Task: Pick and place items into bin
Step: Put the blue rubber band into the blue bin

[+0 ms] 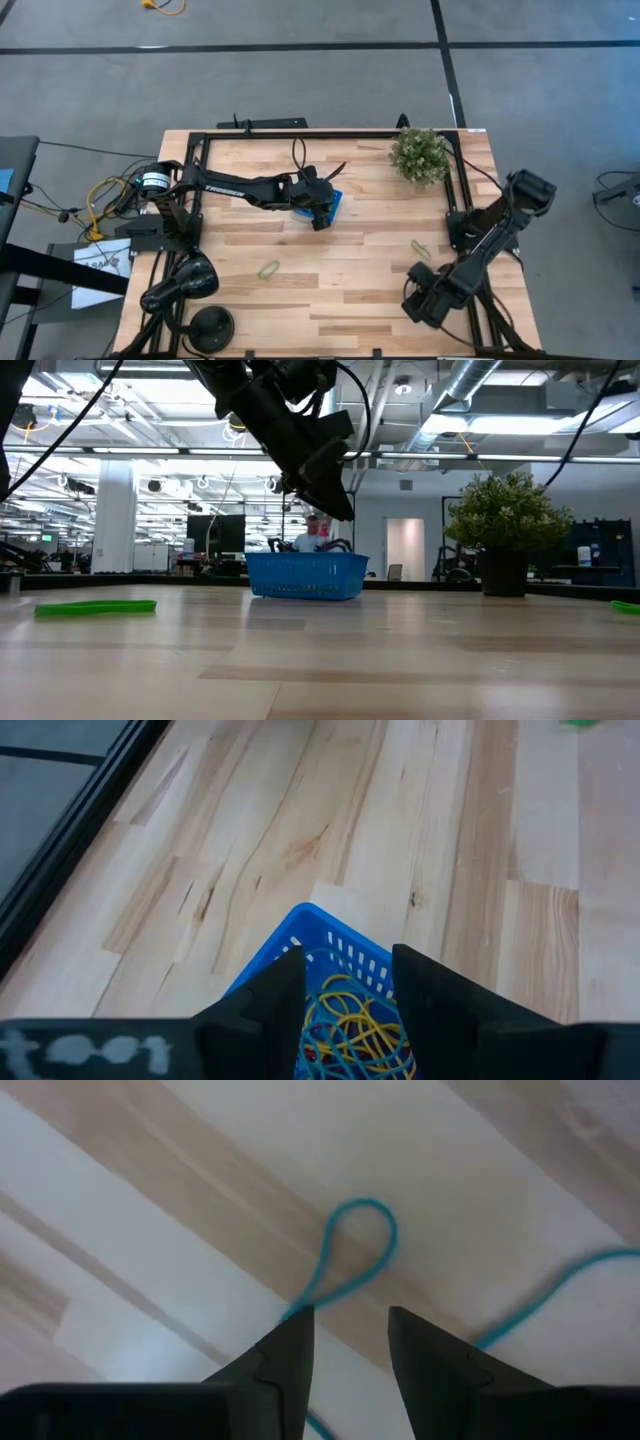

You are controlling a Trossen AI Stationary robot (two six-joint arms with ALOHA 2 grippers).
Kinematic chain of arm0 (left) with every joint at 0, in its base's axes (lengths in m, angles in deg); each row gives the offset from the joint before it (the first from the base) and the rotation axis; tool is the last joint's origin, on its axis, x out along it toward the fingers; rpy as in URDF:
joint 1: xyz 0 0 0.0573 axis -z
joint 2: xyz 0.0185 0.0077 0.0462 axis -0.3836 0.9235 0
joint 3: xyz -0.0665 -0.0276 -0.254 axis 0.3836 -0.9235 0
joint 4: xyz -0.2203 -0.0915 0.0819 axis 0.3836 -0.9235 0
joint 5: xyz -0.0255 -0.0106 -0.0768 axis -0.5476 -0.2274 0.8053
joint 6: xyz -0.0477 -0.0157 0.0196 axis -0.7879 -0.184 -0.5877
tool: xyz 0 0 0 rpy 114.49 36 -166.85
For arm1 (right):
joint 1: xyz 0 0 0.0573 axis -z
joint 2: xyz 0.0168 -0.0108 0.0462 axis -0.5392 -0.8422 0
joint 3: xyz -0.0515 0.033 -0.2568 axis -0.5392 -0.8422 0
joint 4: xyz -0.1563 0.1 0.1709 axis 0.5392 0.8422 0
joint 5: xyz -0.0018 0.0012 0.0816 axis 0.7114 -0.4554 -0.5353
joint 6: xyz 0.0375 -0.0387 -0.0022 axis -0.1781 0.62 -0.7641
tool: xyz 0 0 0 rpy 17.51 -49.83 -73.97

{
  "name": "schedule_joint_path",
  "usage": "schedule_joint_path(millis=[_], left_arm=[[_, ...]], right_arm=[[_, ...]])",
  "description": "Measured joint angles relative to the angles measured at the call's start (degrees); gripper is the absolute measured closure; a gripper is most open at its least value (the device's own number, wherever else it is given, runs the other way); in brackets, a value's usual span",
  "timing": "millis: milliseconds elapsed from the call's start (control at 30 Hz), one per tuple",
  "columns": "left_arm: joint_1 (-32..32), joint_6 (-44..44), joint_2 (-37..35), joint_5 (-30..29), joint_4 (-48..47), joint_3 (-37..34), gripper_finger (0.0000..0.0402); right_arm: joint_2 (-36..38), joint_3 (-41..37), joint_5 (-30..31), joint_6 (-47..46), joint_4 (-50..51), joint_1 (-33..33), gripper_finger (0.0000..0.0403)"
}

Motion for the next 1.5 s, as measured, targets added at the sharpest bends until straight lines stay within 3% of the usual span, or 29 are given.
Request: schedule_joint_path(millis=[700,900,1133,1367,1500], left_arm=[[0.0,0.2,0.0,0.0,-0.1,0.0,0.0262],[0.0,0.3,0.0,0.0,-0.1,0.0,0.0262],[0.0,0.3,0.0,0.0,-0.1,0.0,0.0262],[0.0,0.3,0.0,0.0,-0.1,0.0,0.0262],[0.0,0.3,0.0,0.0,0.0,0.0,0.0262]], right_arm=[[-8.1,5.2,-5.6,3.9,-0.3,3.5,0.0283],[-8.2,5.5,-5.8,3.5,0.9,3.5,0.0317],[-8.6,5.5,-5.8,3.5,1.0,3.4,0.0393],[-7.9,5.7,-5.4,5.1,1.1,3.1,0.0399],[-8.0,8.6,0.1,9.9,1.0,3.1,0.0398]])
